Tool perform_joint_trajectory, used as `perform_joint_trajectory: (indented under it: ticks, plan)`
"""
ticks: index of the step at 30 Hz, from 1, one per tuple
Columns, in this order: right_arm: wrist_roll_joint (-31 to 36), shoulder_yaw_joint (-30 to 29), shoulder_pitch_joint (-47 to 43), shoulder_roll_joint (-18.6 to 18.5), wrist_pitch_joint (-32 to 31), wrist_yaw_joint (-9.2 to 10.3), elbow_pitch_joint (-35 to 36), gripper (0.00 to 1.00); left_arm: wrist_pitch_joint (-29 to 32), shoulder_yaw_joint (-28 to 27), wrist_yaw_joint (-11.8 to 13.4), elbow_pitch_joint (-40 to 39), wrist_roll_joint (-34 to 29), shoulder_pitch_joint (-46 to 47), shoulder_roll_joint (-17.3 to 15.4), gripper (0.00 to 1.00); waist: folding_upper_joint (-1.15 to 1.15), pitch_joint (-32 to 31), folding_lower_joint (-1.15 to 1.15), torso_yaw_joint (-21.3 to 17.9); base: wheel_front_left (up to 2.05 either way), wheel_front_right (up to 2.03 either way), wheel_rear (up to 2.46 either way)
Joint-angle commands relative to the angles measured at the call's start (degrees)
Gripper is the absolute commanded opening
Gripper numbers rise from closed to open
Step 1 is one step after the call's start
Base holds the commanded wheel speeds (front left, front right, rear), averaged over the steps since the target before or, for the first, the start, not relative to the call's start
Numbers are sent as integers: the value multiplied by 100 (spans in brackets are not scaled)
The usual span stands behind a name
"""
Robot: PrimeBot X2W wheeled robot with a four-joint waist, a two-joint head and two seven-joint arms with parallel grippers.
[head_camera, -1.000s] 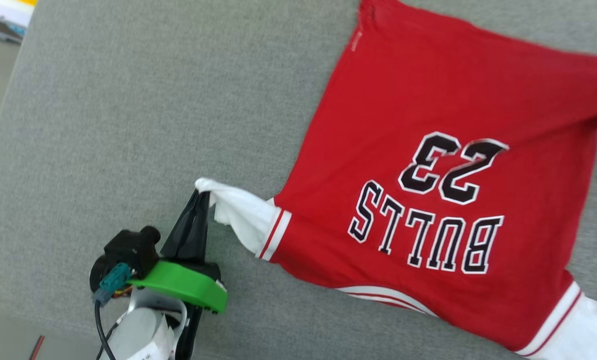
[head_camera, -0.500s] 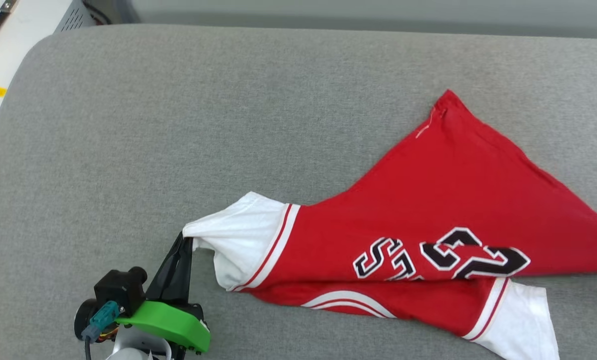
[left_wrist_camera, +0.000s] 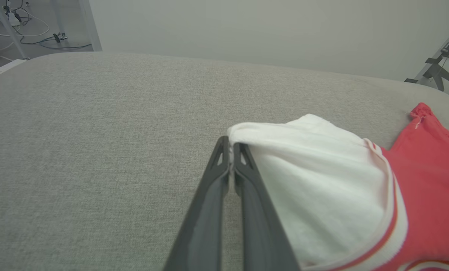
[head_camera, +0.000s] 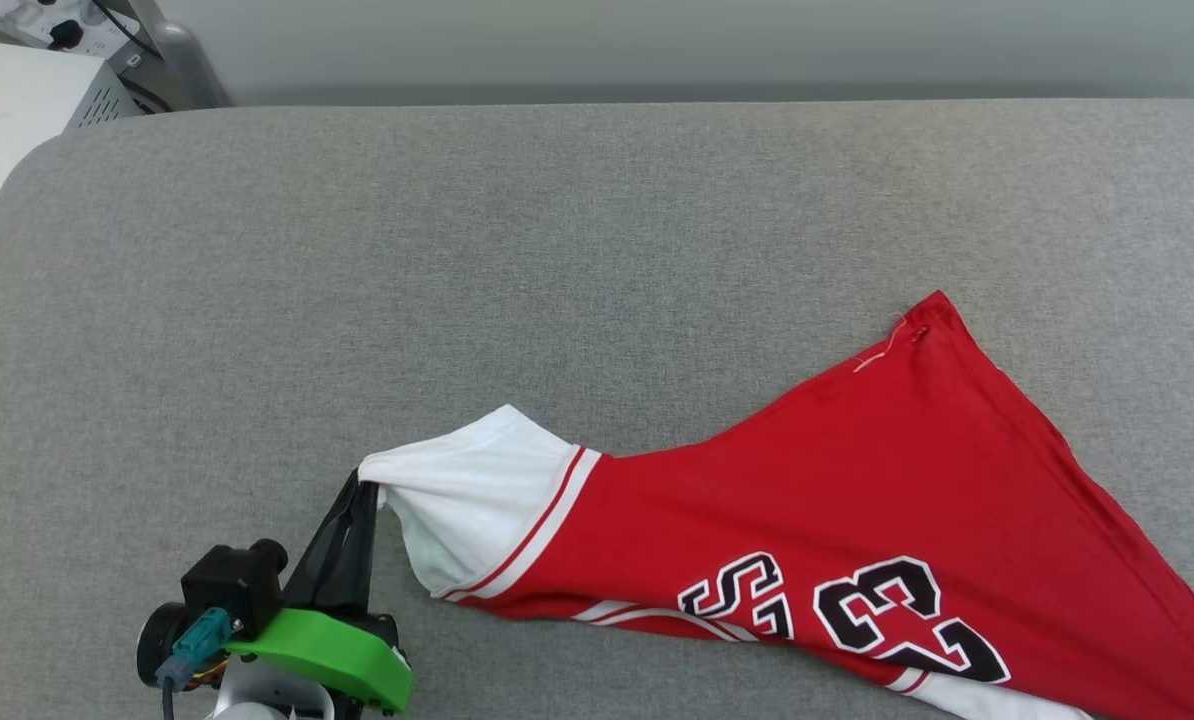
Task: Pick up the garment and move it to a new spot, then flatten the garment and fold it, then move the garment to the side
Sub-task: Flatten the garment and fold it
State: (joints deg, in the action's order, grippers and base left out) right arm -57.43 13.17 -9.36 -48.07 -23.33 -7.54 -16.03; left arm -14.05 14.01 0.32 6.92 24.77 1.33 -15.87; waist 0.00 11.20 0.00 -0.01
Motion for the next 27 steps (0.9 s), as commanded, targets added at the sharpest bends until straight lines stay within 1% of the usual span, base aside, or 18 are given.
perform_joint_trajectory:
  ticks: [1,2,6,10,13,15,17,20,24,27]
  plan:
    - [82,-128,-1,109,101,5,54,20,12,-21,56,-18,32,-41,-51,0,0,-7,0,-9,0,0,0]
    - [145,-259,16,134,143,5,97,100,12,-18,62,-25,30,-44,-56,0,0,-8,0,-9,0,0,0]
    - [388,-780,112,121,279,5,456,100,11,-2,80,-56,24,-41,-69,0,0,-11,0,5,0,0,0]
    - [663,-1403,296,38,287,5,1186,100,14,34,88,-92,14,0,-65,0,0,25,0,66,0,0,0]
    - [821,-1720,487,34,52,5,1806,100,19,73,87,-119,-1,57,-53,0,0,79,0,134,0,0,0]
    - [970,-1790,700,23,-166,5,2167,100,22,103,80,-132,-12,112,-44,0,0,134,0,186,0,0,0]
    - [1062,-1740,992,28,-413,5,2446,100,21,132,72,-142,-28,175,-34,0,0,200,0,239,0,0,0]
    - [1178,-1412,1547,27,-880,5,2667,100,15,178,55,-146,-53,285,-15,0,0,313,0,318,0,0,0]
    - [1349,-715,2380,138,-1429,5,2556,100,2,242,27,-130,-81,437,32,0,0,450,0,432,0,0,0]
    - [1485,-186,3010,262,-1804,5,2236,100,-9,290,-1,-116,-102,551,69,0,0,551,0,526,0,0,0]
